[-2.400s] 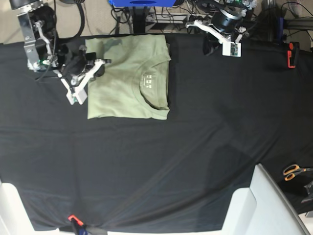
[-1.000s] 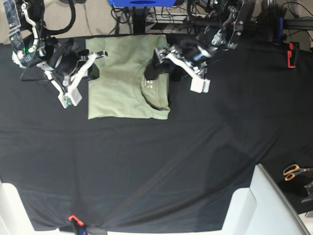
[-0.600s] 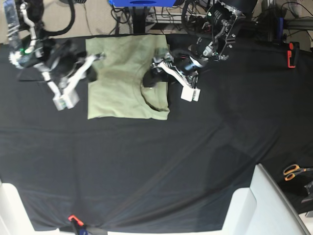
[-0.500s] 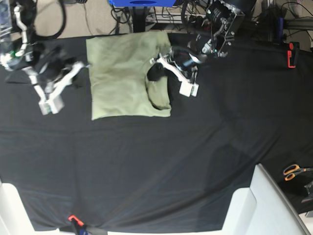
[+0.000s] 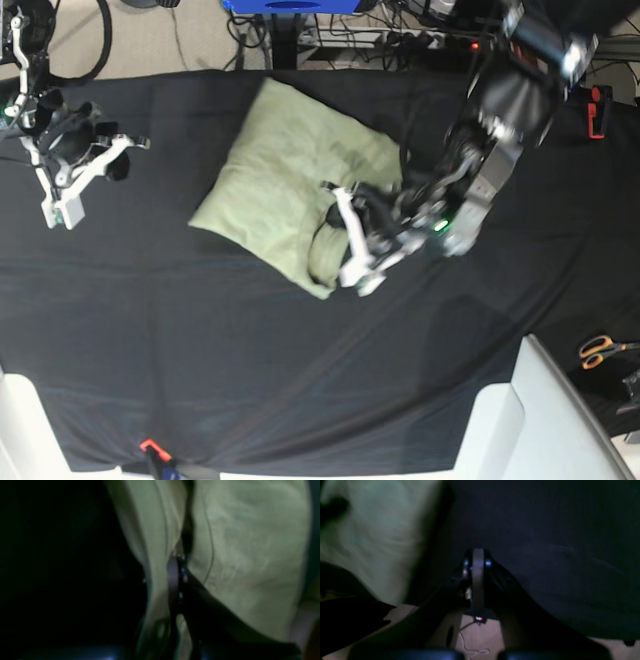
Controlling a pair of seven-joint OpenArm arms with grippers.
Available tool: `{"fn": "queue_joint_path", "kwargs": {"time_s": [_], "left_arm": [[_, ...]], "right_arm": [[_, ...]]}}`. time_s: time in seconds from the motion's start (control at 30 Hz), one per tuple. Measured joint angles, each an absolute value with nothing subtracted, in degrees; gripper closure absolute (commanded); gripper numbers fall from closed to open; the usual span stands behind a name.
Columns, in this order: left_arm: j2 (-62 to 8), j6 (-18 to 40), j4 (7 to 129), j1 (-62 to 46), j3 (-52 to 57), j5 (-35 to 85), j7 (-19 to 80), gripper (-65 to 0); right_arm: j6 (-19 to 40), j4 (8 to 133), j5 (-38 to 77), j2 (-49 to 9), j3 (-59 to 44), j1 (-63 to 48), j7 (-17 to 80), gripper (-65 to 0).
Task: Fold the T-shirt properly
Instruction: 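Lift and rotate the shirt with the left gripper, then press it flat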
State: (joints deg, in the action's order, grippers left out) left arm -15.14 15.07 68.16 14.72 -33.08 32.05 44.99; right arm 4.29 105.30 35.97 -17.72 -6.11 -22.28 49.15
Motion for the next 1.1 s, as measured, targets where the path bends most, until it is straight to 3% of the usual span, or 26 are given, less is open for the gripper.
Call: {"fn": "queue_joint_path", "kwargs": {"time_s": [0.23,0.57,1.1], "left_arm": [[-13.0,16.6,64.2,24.4,-50.2,16.2,46.3,0.0],[-3.4,16.0,56.9,25.2,-51.9,-10.5,36.9,0.0],[0.1,15.4,54.8,24.0,-57.6,-15.2,27.5,0.0]], "right_arm": [[4.3,105.3,36.5,-15.4,-6.1,-22.2,49.1,-0.2],[3.9,105.3,36.0,-13.5,-6.2,-22.1,49.1,0.0],[3.9,104.4,36.0,-10.6,-12.6,-22.3,49.3,0.0]]}}
